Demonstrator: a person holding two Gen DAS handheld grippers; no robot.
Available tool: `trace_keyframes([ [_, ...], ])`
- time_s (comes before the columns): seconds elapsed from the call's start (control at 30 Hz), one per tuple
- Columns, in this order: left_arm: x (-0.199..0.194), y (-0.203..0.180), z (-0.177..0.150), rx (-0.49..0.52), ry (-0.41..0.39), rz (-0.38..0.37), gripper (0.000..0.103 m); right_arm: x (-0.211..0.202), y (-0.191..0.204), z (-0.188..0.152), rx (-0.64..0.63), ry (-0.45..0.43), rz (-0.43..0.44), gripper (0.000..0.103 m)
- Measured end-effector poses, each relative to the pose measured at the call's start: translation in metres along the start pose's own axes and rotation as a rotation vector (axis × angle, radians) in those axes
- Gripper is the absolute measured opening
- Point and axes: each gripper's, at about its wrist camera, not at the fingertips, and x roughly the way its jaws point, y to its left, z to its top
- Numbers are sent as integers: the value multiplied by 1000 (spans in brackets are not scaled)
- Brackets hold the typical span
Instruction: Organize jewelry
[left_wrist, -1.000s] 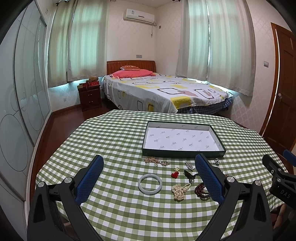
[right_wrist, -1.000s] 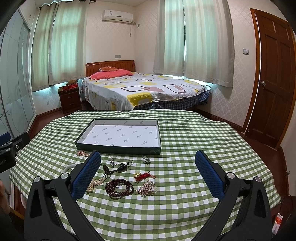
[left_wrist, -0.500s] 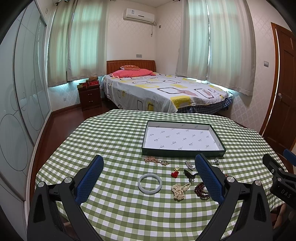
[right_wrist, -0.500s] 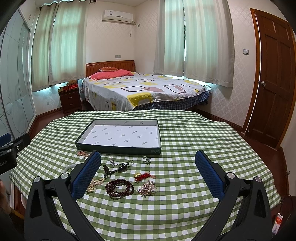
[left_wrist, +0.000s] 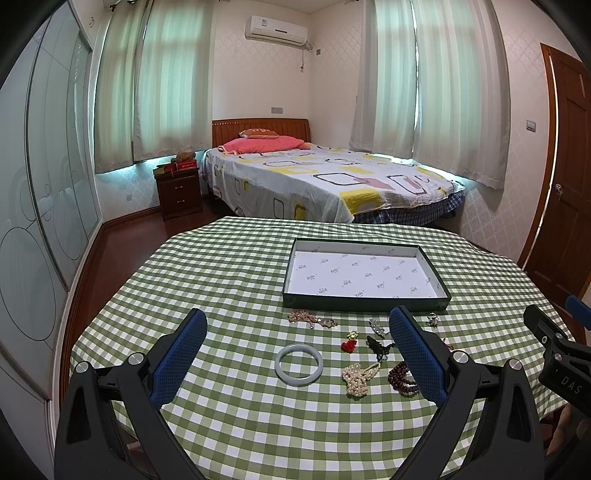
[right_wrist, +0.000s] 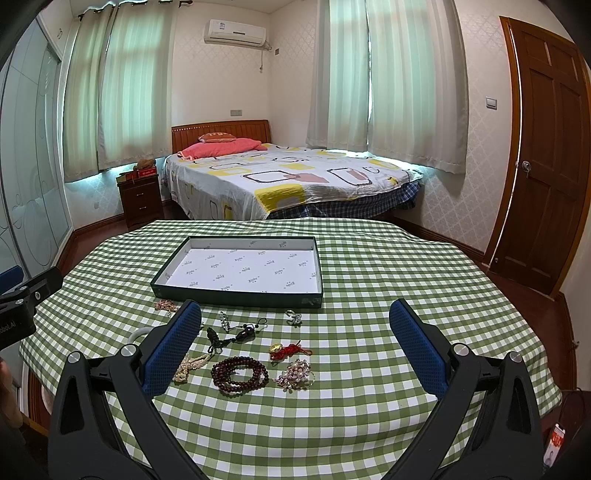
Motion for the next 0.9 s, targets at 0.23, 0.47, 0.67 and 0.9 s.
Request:
trace_keyframes([
  [0.23, 5, 1, -4, 1, 9, -6, 96, 1, 1, -1, 1, 7, 0, 99],
  [0.47, 34, 8, -16, -20, 81, -25, 96, 18, 1, -12, 2, 35, -2, 99],
  [0.67, 66, 8, -38, -6, 186, -40, 96, 50, -3, -32, 6, 99, 0, 99],
  [0.9, 113, 14, -62, -17, 314, -42, 96, 89, -8, -56, 16, 193, 8, 99],
])
